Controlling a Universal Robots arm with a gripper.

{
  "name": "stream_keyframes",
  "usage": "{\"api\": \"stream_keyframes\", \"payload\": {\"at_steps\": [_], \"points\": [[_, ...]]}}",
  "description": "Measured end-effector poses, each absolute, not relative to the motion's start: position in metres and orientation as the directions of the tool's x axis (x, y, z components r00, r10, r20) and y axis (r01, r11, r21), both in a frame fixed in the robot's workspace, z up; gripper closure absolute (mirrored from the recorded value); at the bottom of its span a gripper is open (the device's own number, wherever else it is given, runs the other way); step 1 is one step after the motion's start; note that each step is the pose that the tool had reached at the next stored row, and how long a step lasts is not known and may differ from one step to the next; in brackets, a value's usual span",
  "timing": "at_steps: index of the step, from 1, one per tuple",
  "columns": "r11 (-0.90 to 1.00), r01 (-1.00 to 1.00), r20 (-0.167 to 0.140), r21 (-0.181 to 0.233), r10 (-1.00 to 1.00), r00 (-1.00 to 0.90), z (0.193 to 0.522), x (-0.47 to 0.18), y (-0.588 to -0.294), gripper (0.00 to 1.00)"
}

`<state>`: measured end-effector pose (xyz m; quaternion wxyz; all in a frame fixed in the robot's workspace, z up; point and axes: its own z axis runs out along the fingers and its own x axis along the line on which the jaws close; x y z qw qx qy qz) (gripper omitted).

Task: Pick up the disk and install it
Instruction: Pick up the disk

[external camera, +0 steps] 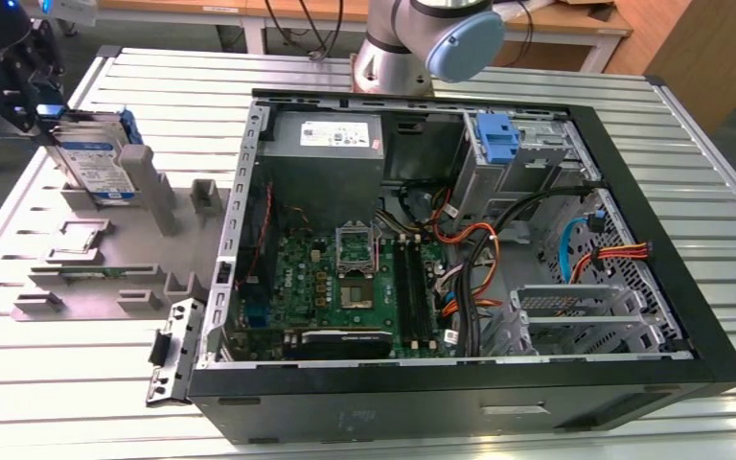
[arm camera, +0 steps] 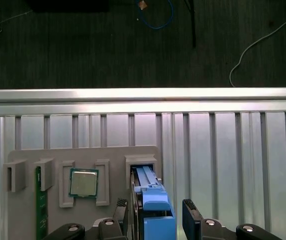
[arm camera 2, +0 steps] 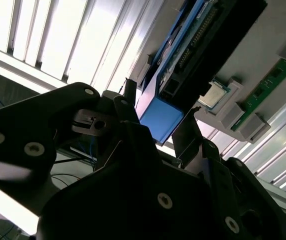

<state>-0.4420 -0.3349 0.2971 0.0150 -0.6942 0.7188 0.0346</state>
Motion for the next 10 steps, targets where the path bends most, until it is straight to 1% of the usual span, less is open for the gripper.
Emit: {"api": "stream_keyframes", "payload": {"at_steps": [10], "points": [[0.034,-0.999,-0.07,0.029,-0.997,-0.036,0.2919,-0.442,-0.3349,0.45]]}}
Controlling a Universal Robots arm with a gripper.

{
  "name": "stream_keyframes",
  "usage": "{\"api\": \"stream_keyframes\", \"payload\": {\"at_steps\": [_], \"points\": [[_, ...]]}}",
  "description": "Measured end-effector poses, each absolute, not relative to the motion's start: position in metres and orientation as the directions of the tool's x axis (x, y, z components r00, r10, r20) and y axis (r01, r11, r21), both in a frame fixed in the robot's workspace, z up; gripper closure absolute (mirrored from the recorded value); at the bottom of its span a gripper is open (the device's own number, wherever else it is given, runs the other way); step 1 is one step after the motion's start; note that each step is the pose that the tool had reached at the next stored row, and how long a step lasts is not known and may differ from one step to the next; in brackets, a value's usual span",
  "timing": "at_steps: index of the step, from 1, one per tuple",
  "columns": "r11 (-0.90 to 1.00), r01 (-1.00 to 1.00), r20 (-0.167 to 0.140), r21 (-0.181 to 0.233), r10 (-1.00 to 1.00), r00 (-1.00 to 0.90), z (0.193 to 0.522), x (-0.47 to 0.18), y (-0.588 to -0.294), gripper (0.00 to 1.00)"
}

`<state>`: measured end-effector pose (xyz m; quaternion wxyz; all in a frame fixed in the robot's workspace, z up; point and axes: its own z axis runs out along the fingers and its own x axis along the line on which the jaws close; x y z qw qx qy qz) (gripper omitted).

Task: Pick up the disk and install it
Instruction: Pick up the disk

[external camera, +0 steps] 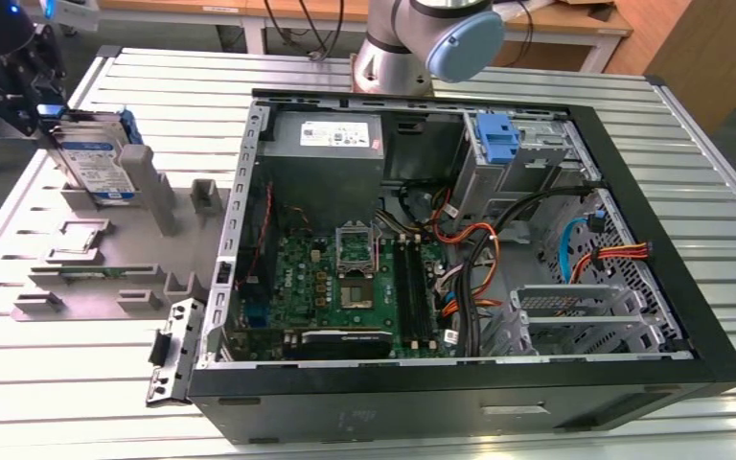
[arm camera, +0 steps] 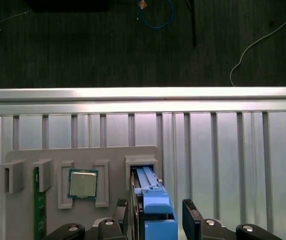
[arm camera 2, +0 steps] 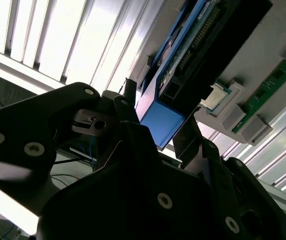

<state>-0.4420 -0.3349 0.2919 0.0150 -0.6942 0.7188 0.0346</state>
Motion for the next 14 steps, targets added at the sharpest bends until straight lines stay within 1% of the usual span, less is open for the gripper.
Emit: {"api": "stream_keyframes", "payload": {"at_steps": [6,8,9,14], "points": [[0.034,-0.999,-0.07,0.029,-0.997,-0.036,0.29,-0.442,-0.3349,0.45],[0.034,-0.999,-0.07,0.029,-0.997,-0.036,0.2897,-0.442,-0.3349,0.47],[0.034,-0.999,-0.07,0.029,-0.997,-0.036,0.2896,-0.442,-0.3349,0.53],[0.034,-0.999,-0.07,0.028,-0.997,-0.036,0.2891,-0.442,-0.3359,0.53]]}}
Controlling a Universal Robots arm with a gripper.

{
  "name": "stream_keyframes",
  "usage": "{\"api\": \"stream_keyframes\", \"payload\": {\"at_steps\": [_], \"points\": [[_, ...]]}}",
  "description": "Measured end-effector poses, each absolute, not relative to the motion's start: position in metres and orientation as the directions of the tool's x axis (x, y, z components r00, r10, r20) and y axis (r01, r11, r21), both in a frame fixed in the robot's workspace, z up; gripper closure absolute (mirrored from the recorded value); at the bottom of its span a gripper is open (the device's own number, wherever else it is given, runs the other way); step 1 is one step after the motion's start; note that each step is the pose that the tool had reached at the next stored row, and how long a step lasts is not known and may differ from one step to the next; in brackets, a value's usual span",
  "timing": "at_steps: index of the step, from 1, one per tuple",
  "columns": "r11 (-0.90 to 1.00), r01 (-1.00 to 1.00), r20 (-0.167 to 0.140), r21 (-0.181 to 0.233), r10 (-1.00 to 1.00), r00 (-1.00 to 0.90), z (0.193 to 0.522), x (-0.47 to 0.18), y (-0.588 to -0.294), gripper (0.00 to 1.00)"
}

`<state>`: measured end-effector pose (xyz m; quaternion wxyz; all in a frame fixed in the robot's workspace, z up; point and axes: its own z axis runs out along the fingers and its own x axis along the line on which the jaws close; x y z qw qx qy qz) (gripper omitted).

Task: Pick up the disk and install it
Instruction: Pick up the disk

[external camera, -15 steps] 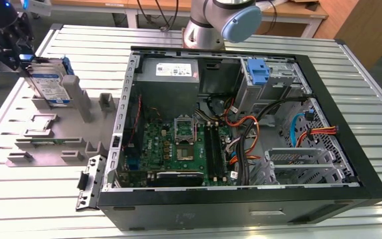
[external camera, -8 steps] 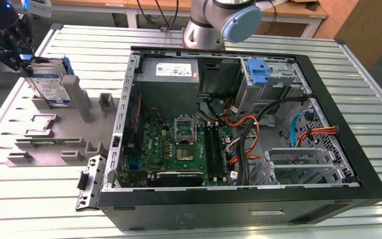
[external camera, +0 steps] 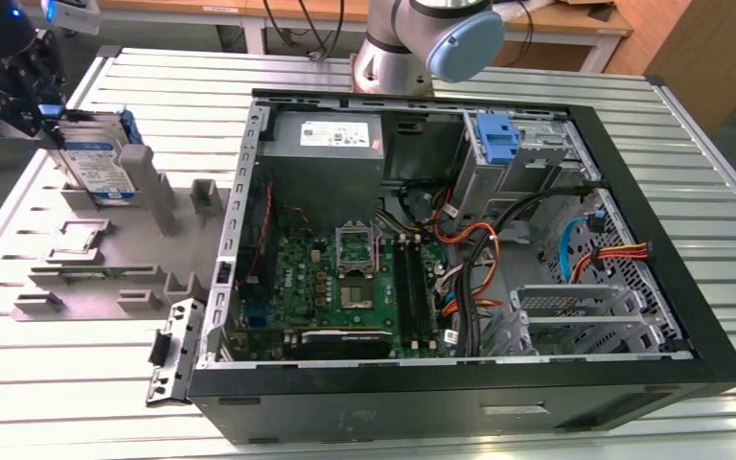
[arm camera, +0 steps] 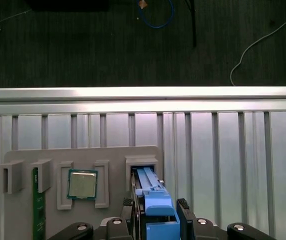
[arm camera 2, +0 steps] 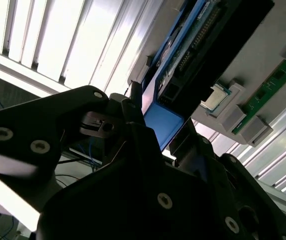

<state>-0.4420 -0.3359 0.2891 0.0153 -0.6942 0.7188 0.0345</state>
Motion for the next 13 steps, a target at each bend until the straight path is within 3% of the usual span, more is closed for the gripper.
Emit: {"api": "stream_keyframes", "payload": {"at_steps": [13], "points": [[0.044,-0.999,-0.07,0.029,-0.997,-0.046,0.2886,-0.4417,-0.3387,0.53]]}}
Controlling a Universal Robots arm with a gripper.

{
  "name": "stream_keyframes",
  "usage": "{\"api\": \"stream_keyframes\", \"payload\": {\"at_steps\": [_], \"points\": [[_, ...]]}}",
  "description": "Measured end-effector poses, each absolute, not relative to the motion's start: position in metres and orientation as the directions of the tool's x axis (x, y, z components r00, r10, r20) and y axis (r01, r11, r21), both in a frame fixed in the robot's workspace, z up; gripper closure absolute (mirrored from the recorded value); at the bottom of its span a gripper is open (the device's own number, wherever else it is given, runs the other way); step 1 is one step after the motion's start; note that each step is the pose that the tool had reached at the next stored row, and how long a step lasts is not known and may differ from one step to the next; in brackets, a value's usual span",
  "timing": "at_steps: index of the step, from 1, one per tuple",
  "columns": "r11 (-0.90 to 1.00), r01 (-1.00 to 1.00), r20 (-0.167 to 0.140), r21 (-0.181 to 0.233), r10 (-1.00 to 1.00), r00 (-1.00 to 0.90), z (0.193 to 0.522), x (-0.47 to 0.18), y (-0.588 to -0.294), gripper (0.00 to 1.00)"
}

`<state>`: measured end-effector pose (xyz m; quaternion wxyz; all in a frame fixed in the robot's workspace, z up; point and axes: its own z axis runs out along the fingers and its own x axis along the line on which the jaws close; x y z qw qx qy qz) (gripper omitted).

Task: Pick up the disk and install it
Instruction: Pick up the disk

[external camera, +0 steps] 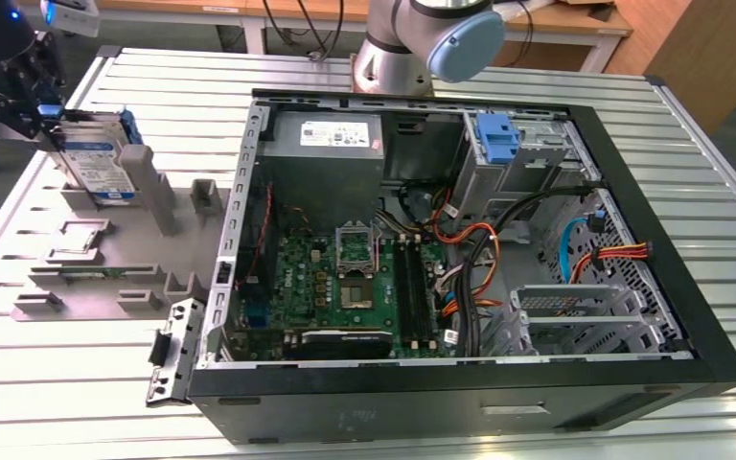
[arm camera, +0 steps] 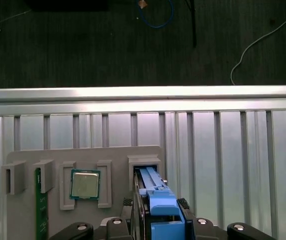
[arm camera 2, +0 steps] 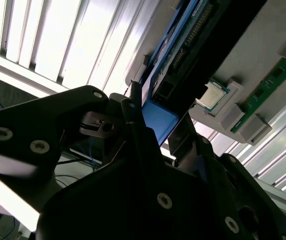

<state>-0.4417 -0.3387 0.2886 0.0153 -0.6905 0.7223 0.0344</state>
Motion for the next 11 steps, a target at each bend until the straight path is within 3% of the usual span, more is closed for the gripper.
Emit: {"api": "stream_keyframes", "payload": {"at_steps": [11], "points": [[0.046,-0.999,-0.07,0.028,-0.996,-0.048,0.2886,-0.4409,-0.3387,0.53]]}}
